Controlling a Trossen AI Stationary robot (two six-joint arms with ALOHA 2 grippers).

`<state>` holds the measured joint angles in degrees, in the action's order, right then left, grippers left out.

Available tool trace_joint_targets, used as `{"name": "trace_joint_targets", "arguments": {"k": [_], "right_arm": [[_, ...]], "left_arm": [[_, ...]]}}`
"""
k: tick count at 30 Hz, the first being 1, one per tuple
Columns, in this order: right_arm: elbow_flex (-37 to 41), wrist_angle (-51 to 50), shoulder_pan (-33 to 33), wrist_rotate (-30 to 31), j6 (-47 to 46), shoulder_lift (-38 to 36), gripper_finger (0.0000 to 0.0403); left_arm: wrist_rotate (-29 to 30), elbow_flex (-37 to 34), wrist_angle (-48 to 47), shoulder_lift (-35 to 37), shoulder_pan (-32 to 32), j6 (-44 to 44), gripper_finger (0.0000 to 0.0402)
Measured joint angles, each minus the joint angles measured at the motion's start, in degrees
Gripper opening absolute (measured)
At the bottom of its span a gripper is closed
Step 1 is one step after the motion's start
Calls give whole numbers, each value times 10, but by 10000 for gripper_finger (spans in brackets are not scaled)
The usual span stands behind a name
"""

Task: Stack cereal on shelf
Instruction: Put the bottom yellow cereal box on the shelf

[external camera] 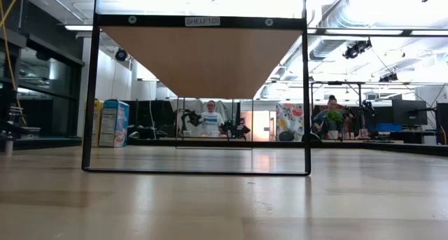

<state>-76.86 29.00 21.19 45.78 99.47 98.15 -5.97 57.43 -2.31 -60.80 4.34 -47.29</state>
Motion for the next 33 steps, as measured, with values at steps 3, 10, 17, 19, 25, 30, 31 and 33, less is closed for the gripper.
{"name": "trace_joint_targets", "arguments": {"k": [3, 10, 17, 19, 25, 30, 31, 33], "right_arm": [[0, 5, 0, 8, 14, 0, 238], [0, 20, -4, 18, 31, 1, 234], [0, 25, -6, 20, 24, 0, 234], [0, 25, -6, 23, 21, 0, 233], [0, 29, -6, 47, 21, 0, 227], [-1, 44, -6, 52, 28, 0, 197], [-1, 48, -6, 53, 33, 0, 190], [-1, 57, -6, 57, 42, 0, 175]], "left_arm": [[0, 0, 2, 0, -6, 22, 120], [-8, 0, 13, 0, -14, 83, 120], [-9, 0, 24, 0, -14, 154, 154], [-9, 0, 23, 0, -14, 172, 175], [-23, 0, 26, 2, -14, 180, 236], [-27, 0, 21, 24, -14, 190, 266], [-27, 0, 18, 29, -14, 194, 268], [-24, 0, 18, 39, -14, 198, 270]]}}
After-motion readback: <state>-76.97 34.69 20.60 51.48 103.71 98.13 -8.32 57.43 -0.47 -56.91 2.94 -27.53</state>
